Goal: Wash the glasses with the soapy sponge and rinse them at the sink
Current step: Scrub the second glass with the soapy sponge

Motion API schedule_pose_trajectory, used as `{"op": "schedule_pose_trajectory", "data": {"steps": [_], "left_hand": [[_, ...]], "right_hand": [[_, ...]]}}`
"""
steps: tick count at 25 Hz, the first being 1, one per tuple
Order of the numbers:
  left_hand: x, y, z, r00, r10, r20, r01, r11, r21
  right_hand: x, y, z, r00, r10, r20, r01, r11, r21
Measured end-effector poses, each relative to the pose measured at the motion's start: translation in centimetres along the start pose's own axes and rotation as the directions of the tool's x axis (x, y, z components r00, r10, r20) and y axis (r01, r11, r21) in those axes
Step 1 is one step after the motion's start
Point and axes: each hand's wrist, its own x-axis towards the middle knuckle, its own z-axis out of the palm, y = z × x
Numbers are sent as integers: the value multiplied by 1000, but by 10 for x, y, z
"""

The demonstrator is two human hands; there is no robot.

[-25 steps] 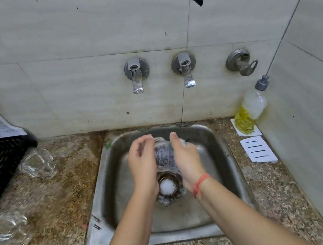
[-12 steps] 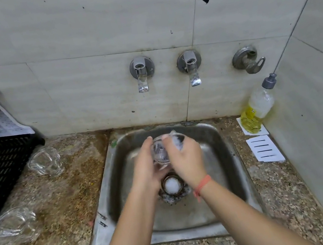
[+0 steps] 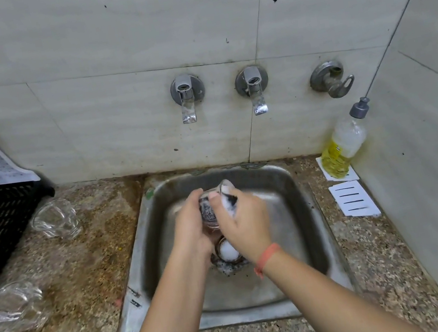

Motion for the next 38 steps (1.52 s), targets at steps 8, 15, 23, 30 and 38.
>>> {"op": "schedule_pose_trajectory", "data": {"steps": [8,15,23,30,38], "left_hand": [[0,7,4,949,316,13,-315,940,128],[-8,-2,-2,771,630,91,-604,680,415],[-9,-12,-4,951,-130,281,180,971,-160],[-13,-17,5,982,-37,187,76,976,-205],[10,2,-15,994,48,-103,-65,984,-169]], "right_hand": [[19,-11,-5,765,590,257,-638,640,429],[23,-13,-11,596,652,468,-798,417,436],[45,-17,-29,910,413,9,-387,859,-335],[26,-4,-15,981,7,-194,-23,997,-77],[10,-27,-32,898,222,379,-414,717,561]]}}
